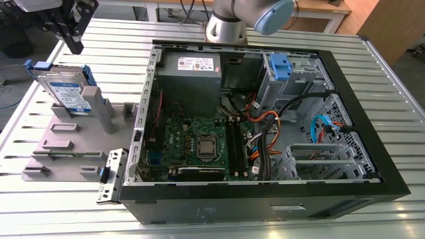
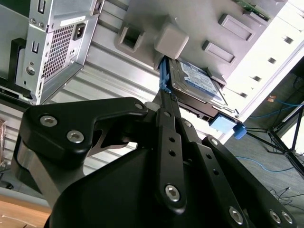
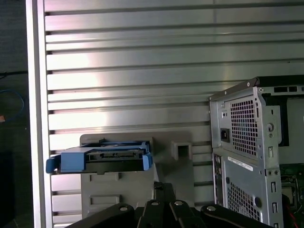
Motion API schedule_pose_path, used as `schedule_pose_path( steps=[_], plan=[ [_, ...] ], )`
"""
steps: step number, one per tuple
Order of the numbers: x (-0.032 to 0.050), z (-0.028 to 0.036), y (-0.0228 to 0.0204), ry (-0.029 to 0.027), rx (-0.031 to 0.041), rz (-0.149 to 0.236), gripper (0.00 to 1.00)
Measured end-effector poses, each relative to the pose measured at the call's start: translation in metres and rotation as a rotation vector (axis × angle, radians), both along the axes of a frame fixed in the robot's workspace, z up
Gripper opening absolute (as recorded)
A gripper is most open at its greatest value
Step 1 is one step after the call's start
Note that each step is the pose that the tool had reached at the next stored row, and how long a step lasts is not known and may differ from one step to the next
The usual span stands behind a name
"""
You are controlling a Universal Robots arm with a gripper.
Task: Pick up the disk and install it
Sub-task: 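Reach for the disk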
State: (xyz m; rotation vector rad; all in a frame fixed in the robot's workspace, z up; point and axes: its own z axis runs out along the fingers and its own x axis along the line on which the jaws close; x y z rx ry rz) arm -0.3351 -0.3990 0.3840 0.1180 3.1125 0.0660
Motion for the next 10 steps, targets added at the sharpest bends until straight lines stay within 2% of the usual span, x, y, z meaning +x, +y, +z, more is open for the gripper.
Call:
schedule_pose_path(
  steps=[10],
  plan=[
    [-0.0163, -0.0074, 0.0, 0.0, 0.0, 0.0, 0.11]
  ],
)
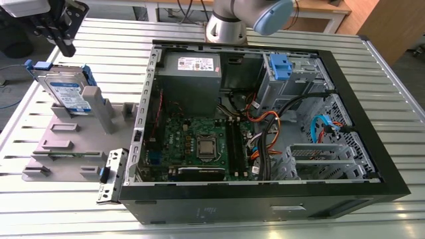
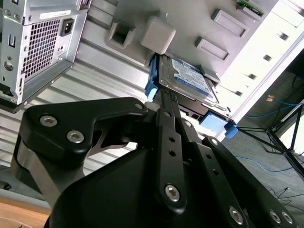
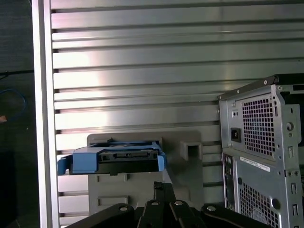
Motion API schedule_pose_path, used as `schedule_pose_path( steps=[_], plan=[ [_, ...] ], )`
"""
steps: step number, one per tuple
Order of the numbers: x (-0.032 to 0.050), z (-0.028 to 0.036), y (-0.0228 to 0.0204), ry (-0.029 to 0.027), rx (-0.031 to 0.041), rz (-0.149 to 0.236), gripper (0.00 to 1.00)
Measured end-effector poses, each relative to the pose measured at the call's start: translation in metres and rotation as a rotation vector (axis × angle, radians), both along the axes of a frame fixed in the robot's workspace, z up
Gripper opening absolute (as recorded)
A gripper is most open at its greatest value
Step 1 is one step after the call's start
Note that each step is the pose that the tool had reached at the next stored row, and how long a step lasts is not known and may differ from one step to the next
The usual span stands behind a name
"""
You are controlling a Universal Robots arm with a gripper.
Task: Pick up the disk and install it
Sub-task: 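Reach for the disk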
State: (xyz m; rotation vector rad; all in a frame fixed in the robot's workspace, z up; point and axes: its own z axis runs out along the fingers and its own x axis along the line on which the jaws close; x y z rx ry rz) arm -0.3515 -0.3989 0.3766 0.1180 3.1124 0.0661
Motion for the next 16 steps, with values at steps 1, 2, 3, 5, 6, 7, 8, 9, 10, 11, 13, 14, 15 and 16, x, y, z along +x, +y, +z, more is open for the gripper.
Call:
schedule_pose_path(
  steps=[1, 2, 3, 5, 6, 7, 8, 9, 10, 11, 13, 14, 15, 16],
  plan=[
    [-0.0015, -0.0007, 0.0, 0.0, 0.0, 0.0, 0.11],
    [-0.0031, -0.0012, 0.0, 0.0001, 0.0, 0.0, 0.11],
    [-0.0047, -0.0019, 0.0, 0.0001, 0.0, 0.0, 0.11],
    [-0.0077, -0.0031, 0.0, 0.0001, 0.0, 0.0, 0.11],
    [-0.0094, -0.0039, 0.0, 0.0, 0.0, 0.0, 0.11],
    [-0.0113, -0.0048, 0.0, 0.0, 0.0, 0.0, 0.11],
    [-0.0132, -0.0057, 0.0, 0.0, 0.0, 0.0, 0.11],
    [-0.0154, -0.0066, 0.0, 0.0, 0.0, 0.0, 0.11],
    [-0.0174, -0.0075, 0.0, 0.0, 0.0, 0.0, 0.11],
    [-0.0193, -0.0083, 0.0, 0.0001, 0.0, 0.0, 0.11],
    [-0.0225, -0.0102, 0.0, 0.0002, -0.0001, 0.0, 0.11],
    [-0.0239, -0.0114, 0.0, -0.0001, 0.0001, 0.0, 0.11],
    [-0.025, -0.0126, 0.0, -0.0001, 0.0001, 0.0, 0.11],
    [-0.026, -0.014, 0.0, -0.0002, 0.0001, 0.0, 0.11]
  ],
)
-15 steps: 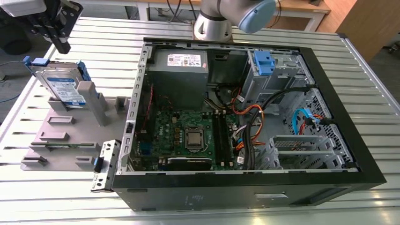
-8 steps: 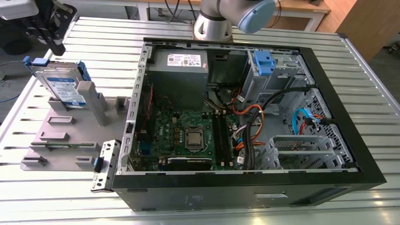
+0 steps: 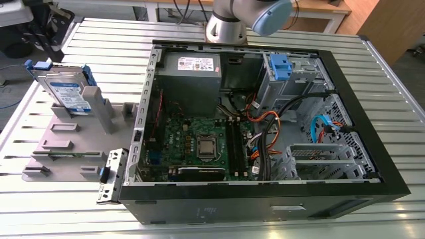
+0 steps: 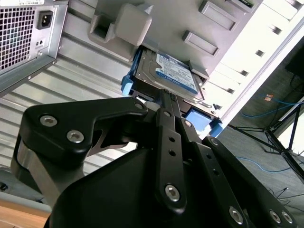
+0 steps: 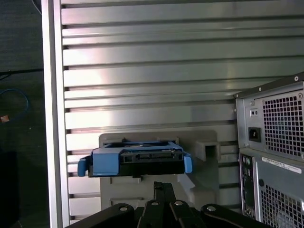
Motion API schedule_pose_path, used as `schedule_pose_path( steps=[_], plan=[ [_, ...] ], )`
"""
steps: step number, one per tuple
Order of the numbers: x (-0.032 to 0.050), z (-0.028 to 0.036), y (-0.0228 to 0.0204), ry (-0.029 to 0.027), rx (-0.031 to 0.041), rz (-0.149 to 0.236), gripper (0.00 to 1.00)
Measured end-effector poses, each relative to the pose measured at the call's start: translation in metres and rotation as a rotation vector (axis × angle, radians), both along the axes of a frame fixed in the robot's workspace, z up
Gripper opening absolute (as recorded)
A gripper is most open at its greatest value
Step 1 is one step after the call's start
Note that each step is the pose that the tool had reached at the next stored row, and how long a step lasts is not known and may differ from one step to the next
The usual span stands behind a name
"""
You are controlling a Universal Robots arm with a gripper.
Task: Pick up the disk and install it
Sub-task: 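Reach for the disk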
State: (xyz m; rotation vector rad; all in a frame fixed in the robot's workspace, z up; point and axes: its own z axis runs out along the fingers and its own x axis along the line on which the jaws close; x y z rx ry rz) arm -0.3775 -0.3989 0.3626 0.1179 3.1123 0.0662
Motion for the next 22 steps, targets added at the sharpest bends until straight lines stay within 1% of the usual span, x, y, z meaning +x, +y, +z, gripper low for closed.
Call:
schedule_pose_path(
  steps=[9, 15, 22],
  plan=[
    [-0.0077, -0.01, 0.0, 0.0003, -0.0002, 0.0, 0.11],
    [-0.0136, -0.0148, 0.0007, 0.0002, -0.0001, 0.0, 0.11],
    [-0.0165, -0.0188, 0.0031, 0.0003, -0.0001, 0.0, 0.11]
  ],
)
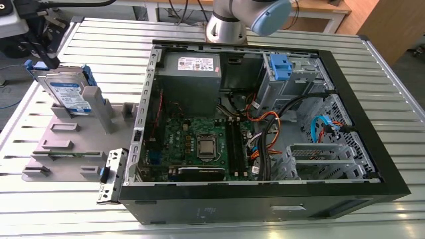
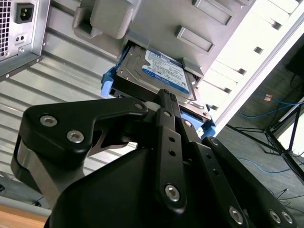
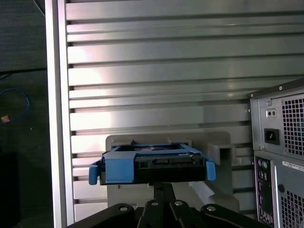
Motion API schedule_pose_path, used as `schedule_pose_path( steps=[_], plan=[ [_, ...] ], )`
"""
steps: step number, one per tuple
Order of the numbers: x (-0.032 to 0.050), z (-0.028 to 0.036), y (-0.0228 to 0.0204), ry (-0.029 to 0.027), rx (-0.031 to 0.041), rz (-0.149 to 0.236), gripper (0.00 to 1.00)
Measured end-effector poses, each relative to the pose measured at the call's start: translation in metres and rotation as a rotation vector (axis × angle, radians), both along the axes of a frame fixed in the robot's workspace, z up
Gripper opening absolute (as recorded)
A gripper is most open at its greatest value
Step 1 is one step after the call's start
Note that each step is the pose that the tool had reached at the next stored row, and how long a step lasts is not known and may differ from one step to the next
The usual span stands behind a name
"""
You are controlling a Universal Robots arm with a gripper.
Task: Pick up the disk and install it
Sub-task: 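Reach for the disk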
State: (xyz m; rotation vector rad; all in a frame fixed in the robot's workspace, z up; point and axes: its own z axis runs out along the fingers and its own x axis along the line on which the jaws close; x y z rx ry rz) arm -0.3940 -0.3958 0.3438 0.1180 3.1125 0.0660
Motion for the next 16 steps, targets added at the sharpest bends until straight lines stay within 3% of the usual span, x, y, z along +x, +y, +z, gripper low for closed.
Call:
schedule_pose_path(
  steps=[16],
  plan=[
    [-0.0087, -0.0086, 0.0104, 0.0, 0.0, 0.0, 0.11]
  ],
)
